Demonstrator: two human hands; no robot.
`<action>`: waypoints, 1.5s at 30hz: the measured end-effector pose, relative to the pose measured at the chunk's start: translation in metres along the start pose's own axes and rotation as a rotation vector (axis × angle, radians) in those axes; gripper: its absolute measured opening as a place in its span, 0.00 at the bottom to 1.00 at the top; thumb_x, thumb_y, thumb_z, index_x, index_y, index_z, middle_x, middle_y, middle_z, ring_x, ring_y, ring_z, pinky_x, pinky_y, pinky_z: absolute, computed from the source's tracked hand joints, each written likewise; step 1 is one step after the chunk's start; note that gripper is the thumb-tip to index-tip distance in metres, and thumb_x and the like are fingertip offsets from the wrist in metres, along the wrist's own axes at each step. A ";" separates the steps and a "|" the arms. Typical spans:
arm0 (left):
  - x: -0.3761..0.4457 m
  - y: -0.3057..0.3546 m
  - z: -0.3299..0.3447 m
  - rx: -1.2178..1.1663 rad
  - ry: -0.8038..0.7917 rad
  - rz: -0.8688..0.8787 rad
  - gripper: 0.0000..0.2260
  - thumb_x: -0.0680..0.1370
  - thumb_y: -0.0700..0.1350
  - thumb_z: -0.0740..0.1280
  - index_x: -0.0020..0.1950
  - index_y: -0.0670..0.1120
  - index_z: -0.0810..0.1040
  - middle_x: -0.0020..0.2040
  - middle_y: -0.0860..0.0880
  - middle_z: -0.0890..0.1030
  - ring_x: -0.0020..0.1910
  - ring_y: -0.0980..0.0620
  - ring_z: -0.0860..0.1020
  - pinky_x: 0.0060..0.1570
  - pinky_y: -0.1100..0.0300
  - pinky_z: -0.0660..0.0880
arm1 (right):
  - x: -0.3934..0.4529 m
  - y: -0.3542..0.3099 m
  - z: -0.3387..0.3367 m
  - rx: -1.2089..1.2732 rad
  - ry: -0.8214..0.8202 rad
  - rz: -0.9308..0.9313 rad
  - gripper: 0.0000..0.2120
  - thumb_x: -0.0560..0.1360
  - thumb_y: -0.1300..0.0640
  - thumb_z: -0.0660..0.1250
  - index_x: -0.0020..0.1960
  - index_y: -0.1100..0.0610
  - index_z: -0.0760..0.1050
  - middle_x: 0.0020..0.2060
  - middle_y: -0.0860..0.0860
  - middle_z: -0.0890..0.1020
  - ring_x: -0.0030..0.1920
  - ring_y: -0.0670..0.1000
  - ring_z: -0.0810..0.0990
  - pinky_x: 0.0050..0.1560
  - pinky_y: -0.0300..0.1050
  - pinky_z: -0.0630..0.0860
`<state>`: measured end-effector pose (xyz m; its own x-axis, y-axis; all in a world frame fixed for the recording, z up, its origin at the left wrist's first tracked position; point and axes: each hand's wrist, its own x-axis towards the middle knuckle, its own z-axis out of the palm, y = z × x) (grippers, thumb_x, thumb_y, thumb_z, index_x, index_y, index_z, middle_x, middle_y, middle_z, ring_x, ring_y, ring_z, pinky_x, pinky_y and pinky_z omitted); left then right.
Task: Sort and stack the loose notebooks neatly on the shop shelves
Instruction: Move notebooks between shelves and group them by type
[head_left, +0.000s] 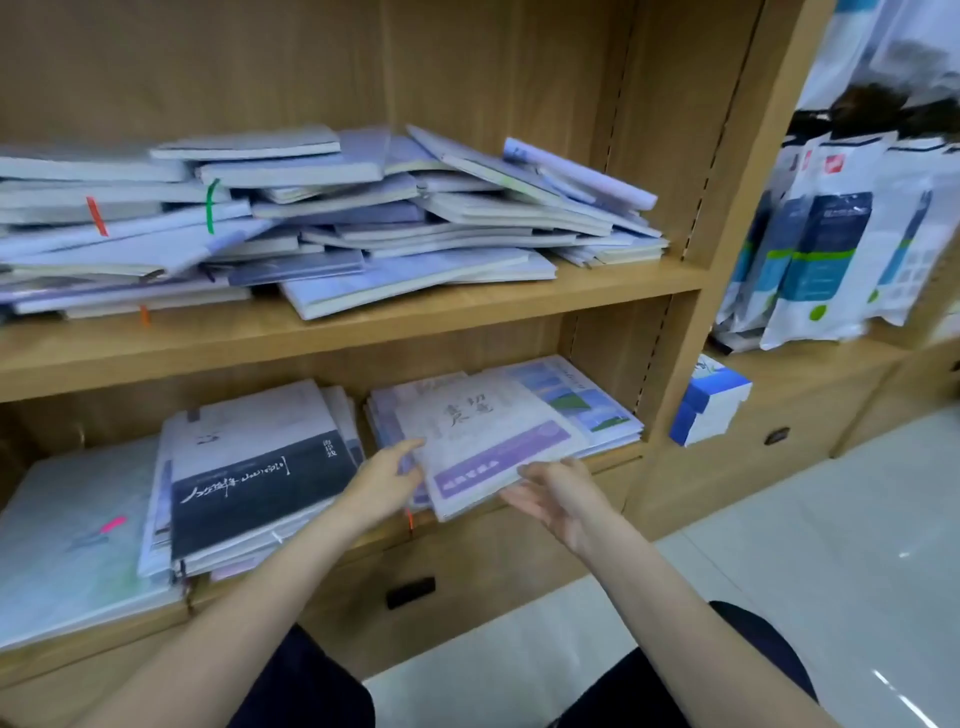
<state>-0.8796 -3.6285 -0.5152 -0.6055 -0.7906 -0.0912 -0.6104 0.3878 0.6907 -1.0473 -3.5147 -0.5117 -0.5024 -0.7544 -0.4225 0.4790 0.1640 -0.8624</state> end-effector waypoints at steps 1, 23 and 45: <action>0.001 -0.009 0.007 0.021 -0.029 -0.045 0.22 0.81 0.45 0.60 0.74 0.47 0.61 0.74 0.45 0.63 0.71 0.47 0.64 0.65 0.59 0.63 | 0.013 0.015 -0.001 -0.053 -0.009 0.110 0.15 0.75 0.69 0.61 0.60 0.61 0.65 0.48 0.60 0.77 0.40 0.56 0.79 0.39 0.47 0.82; 0.054 -0.036 0.034 0.030 0.058 -0.197 0.26 0.78 0.35 0.61 0.75 0.46 0.59 0.72 0.42 0.60 0.66 0.42 0.70 0.65 0.59 0.65 | 0.150 0.011 0.012 -0.556 0.156 -0.196 0.23 0.74 0.69 0.66 0.68 0.62 0.67 0.64 0.57 0.72 0.61 0.59 0.75 0.63 0.55 0.72; 0.021 0.105 -0.129 0.810 0.956 0.881 0.22 0.70 0.35 0.65 0.63 0.43 0.74 0.64 0.42 0.73 0.61 0.44 0.67 0.60 0.49 0.63 | 0.012 -0.165 0.036 -0.736 -0.030 -1.359 0.16 0.72 0.60 0.71 0.58 0.58 0.75 0.52 0.52 0.79 0.52 0.45 0.76 0.52 0.35 0.73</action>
<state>-0.8908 -3.6654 -0.3521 -0.5615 -0.0545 0.8257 -0.5421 0.7781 -0.3173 -1.1060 -3.5736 -0.3644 -0.2326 -0.6001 0.7654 -0.7642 -0.3740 -0.5254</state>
